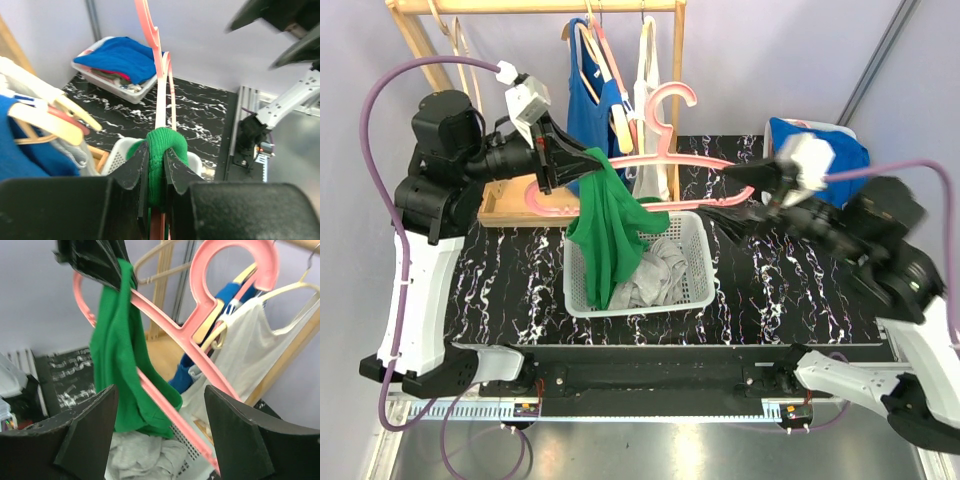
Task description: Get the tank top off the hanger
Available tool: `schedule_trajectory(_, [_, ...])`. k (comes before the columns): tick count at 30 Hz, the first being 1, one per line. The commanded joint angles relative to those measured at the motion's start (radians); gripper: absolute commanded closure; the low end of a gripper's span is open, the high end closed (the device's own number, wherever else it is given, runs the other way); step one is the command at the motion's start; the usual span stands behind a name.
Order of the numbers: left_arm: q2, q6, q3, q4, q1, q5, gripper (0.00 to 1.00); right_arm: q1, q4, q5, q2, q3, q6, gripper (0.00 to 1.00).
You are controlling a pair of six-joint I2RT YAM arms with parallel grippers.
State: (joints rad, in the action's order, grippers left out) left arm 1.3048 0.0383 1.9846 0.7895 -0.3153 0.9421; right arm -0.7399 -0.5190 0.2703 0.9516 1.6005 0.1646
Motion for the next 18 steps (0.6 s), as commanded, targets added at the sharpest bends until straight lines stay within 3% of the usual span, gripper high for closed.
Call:
schedule_trajectory(1, [-0.036, -0.034, -0.058, -0.081, -0.050, 0.012, 1.00, -0.003, -0.081, -0.017, 0.096, 0.036, 0.145, 0.22])
schedule_trajectory(7, [-0.061, -0.037, -0.106, -0.076, -0.056, 0.037, 1.00, -0.003, -0.136, 0.021, 0.168, 0.114, 0.184, 0.22])
schedule_trajectory(18, [-0.070, 0.101, -0.064, 0.080, -0.056, 0.061, 1.00, 0.007, -0.191, 0.015, 0.180, 0.154, 0.233, 0.22])
